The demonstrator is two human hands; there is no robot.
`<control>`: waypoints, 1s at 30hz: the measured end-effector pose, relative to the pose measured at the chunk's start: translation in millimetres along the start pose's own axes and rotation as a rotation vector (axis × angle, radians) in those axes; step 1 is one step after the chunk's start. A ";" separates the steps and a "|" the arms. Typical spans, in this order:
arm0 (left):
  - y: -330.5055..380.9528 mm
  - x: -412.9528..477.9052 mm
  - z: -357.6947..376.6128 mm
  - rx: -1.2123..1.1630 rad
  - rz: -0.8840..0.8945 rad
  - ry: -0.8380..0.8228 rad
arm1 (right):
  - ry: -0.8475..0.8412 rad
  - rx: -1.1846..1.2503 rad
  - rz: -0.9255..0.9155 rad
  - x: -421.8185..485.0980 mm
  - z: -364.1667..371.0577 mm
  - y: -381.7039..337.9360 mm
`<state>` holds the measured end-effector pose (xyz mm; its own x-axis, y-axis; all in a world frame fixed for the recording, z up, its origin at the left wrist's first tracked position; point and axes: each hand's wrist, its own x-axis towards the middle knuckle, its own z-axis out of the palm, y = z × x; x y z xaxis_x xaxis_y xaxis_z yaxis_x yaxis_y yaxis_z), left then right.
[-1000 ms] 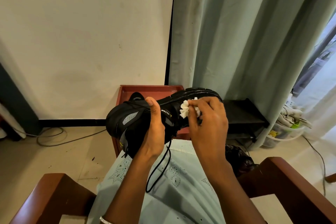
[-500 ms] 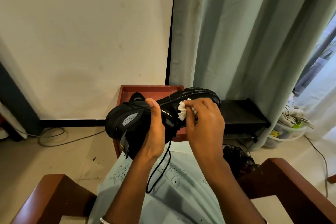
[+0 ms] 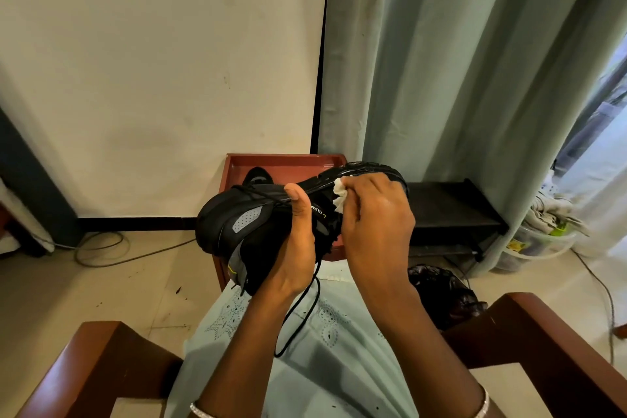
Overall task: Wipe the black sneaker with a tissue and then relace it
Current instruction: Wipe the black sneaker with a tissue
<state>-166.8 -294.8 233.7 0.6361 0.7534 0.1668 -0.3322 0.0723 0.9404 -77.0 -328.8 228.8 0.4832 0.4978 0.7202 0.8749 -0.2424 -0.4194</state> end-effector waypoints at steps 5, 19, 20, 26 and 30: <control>-9.4 2.5 -11.1 0.121 0.014 0.061 | -0.186 0.249 -0.086 -11.5 -12.8 -14.6; -13.3 0.6 -8.9 0.131 -0.012 0.053 | -0.037 0.240 -0.157 -19.9 -0.9 -4.1; -13.3 0.8 -10.1 0.136 -0.009 0.066 | -0.038 0.285 -0.173 -23.9 -2.2 -7.2; -4.5 -1.1 -6.5 0.020 -0.029 0.012 | 0.052 0.167 -0.289 -23.3 7.5 17.9; -0.3 0.5 -0.1 -0.045 -0.019 0.022 | 0.105 0.085 -0.211 -13.7 12.3 32.6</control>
<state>-166.5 -294.3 233.5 0.6273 0.7659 0.1414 -0.3514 0.1163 0.9290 -55.4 -333.3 198.5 0.2949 0.4394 0.8485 0.9528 -0.0687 -0.2956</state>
